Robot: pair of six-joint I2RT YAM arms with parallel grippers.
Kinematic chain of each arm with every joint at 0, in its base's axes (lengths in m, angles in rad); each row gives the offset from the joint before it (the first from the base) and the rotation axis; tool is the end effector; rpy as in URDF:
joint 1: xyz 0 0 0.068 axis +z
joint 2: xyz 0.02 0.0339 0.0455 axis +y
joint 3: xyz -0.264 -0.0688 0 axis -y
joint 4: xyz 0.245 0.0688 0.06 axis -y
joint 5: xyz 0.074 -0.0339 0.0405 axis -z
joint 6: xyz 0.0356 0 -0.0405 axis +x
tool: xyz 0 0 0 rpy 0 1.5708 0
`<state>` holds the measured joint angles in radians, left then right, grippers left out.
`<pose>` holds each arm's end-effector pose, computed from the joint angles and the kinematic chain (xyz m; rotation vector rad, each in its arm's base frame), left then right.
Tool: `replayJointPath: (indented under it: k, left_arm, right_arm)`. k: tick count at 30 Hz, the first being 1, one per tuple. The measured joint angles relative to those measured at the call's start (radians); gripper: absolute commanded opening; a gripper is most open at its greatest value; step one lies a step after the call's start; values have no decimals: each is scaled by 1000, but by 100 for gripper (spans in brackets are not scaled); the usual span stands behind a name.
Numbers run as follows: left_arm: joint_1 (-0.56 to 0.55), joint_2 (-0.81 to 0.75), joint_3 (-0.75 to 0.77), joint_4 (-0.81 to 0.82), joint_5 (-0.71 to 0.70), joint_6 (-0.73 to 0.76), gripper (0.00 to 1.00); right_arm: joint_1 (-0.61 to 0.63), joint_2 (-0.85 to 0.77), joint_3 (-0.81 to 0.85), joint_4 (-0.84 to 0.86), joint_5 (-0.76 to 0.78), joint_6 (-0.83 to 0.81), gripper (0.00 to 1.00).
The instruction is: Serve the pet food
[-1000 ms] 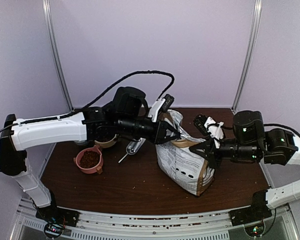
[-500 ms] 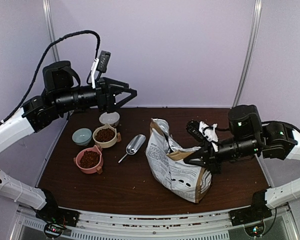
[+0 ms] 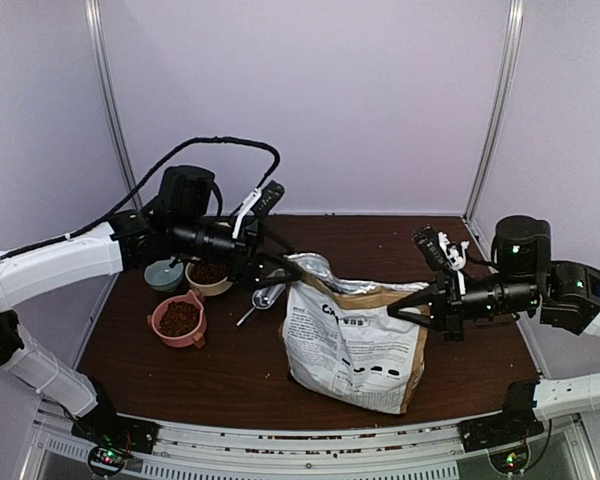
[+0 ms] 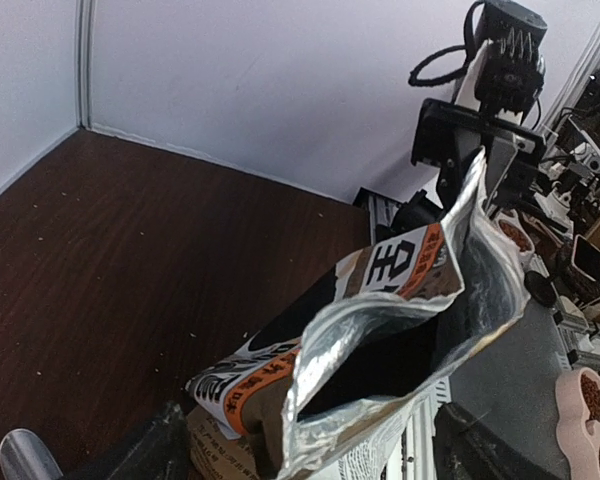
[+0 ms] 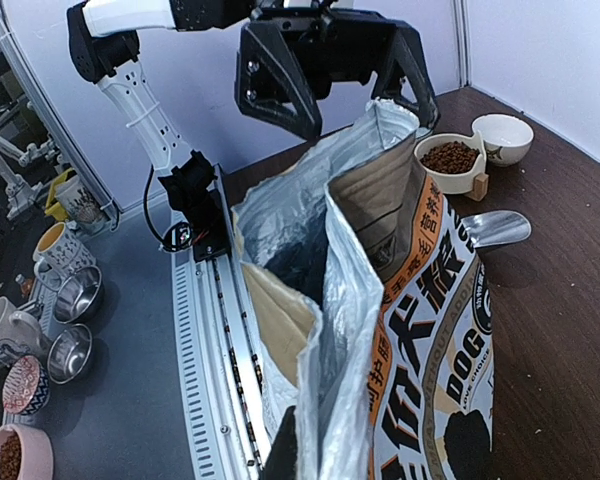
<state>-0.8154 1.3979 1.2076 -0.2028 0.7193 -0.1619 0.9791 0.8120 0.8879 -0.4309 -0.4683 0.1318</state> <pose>0.2020 -0.2488 0.3475 1.1423 1.7713 -1.3196 0.0855 0.1561 0.3467 -1.1512 1.7264 1.1659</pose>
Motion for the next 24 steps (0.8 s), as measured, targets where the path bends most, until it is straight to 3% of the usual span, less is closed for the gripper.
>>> replayJointPath:
  k: [6, 10, 15, 22, 24]
  left_arm:
    - [-25, 62, 7, -1, 71, 27, 83]
    - [-31, 76, 20, 2, 93, 39, 62]
    - [-30, 94, 25, 7, 108, 40, 48]
    - [-29, 105, 25, 6, 125, 29, 5]
    - [-29, 104, 25, 6, 122, 24, 0]
  right_arm:
    - [-46, -25, -44, 59, -31, 45, 0]
    - [-62, -29, -53, 63, -46, 60, 0]
    - [-77, -29, -58, 65, -56, 74, 0]
    - [-101, -31, -61, 65, -55, 82, 0]
    - [-109, -32, -62, 64, -44, 82, 0]
